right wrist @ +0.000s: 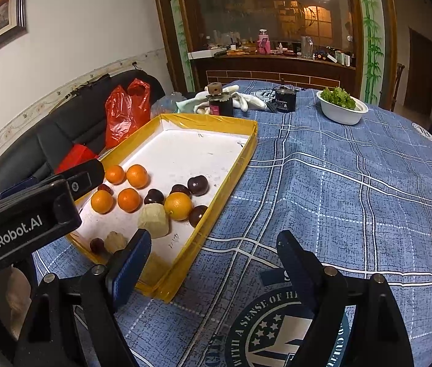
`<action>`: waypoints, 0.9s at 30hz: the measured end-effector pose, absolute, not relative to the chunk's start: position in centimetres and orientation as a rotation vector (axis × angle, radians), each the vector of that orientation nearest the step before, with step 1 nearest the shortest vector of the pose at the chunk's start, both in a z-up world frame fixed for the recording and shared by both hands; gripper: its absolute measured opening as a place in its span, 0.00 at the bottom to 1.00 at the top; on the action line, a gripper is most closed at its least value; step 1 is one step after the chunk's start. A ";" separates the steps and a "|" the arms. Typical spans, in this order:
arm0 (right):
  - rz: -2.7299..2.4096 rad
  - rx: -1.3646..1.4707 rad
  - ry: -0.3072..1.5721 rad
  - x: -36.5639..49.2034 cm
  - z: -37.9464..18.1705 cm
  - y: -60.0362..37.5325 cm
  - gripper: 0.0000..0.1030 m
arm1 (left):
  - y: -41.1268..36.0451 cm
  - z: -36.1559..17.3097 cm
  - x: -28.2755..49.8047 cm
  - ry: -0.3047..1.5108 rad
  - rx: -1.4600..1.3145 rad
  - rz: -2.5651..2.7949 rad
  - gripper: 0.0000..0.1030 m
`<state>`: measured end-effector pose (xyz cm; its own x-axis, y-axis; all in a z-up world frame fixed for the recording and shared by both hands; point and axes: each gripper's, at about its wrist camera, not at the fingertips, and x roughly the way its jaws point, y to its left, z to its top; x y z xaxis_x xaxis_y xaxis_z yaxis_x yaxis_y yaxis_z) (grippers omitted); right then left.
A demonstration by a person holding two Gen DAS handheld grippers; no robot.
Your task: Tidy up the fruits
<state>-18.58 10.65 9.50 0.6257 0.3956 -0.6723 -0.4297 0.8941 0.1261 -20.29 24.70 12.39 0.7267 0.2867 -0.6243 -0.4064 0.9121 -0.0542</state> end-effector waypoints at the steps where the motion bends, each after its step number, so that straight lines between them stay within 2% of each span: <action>1: 0.473 -0.048 0.760 -18.5 9.5 10.6 0.86 | 24.7 12.4 -20.3 0.655 -0.194 0.387 1.00; 27: 0.477 -0.069 0.769 -18.3 9.0 11.3 0.87 | 24.9 11.7 -19.8 0.681 -0.205 0.383 1.00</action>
<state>-18.30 11.35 9.04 0.6177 0.3895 -0.6832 -0.4390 0.8916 0.1114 -19.81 24.92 11.71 0.7110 0.2762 -0.6467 -0.4087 0.9107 -0.0604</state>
